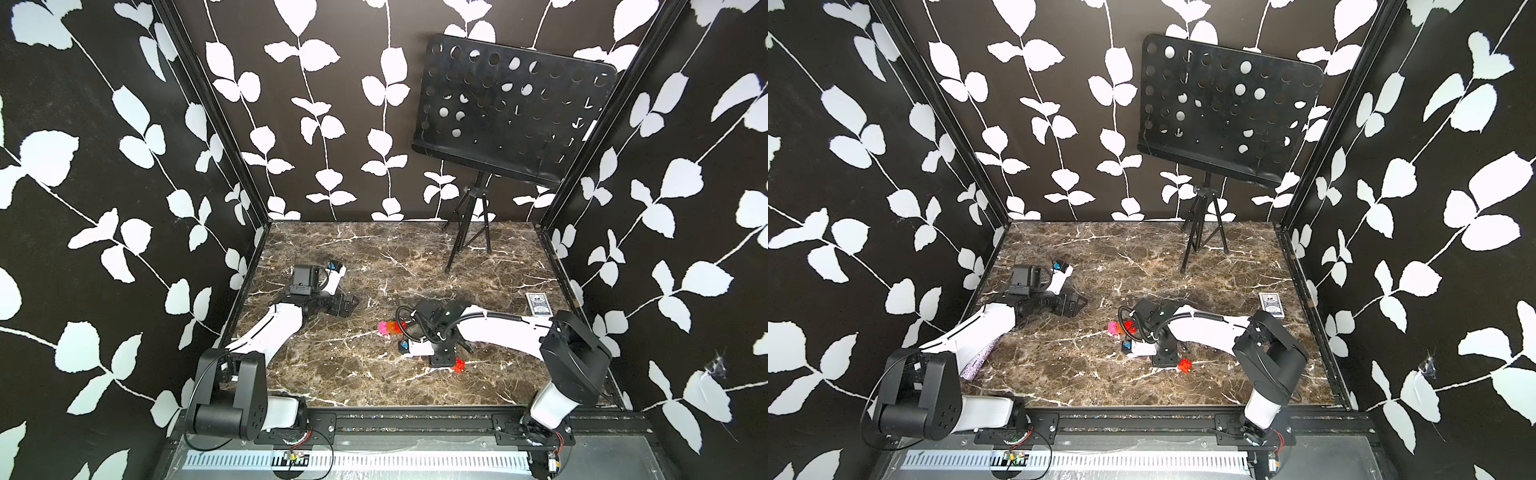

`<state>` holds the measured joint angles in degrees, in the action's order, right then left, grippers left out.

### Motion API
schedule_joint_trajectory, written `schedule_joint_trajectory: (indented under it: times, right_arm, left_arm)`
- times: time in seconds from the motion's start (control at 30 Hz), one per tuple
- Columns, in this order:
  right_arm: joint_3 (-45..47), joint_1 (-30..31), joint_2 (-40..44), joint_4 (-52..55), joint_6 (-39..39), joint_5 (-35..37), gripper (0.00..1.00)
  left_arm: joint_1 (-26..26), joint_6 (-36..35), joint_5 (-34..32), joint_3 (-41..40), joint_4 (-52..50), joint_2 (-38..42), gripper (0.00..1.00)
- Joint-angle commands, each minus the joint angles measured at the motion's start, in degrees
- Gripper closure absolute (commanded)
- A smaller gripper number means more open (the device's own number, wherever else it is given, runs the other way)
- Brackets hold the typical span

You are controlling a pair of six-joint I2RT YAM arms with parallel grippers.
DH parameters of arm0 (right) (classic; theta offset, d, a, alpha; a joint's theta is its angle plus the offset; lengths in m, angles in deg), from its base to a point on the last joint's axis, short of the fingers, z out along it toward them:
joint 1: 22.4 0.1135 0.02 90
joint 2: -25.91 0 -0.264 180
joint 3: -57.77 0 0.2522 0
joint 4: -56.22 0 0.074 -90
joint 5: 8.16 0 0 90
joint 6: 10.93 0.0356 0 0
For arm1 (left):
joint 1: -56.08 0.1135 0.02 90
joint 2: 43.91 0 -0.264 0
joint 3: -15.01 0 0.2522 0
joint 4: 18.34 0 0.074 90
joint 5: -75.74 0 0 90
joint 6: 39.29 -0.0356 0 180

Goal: Assemble the letter y with lego
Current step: Pick up the lego brick from the center of the board, then assemble the lego brick with the lego brick.

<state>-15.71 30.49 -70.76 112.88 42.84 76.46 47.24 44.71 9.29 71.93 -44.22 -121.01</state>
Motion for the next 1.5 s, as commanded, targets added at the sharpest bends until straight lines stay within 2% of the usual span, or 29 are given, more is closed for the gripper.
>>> schedule_joint_trajectory:
  times: [0.0, 0.33, 0.43, 0.63, 0.97, 1.47]
  right_arm:
    - [-0.3, 0.47, -0.8, 1.18, 0.69, -0.7, 0.5]
    - [-0.65, 0.46, -1.29, 1.47, 0.92, 0.63, 0.72]
    - [-1.05, 0.26, -0.08, 1.74, 0.14, 1.27, 0.74]
    - [-3.73, -2.43, 3.1, 2.46, -3.39, 2.22, 0.75]
    - [-8.83, -7.76, 0.59, 3.78, -7.95, 1.05, 0.75]
    - [-11.75, -8.32, -5.76, 2.13, -8.2, -2.06, 0.75]
  left_arm:
    - [0.23, -0.13, 0.79, 0.43, -0.7, 1.68, 0.07]
    - [0.23, -0.36, 0.62, 0.35, -0.61, 1.48, 0.07]
    - [0.35, -0.38, 0.53, 0.39, -0.68, 1.5, 0.07]
    - [0.33, -0.39, 0.53, 0.43, -0.78, 1.51, 0.07]
    - [0.28, -0.73, 0.27, 0.54, -0.98, 1.6, 0.07]
    - [0.33, -0.77, 0.18, 0.44, -0.89, 1.33, 0.07]
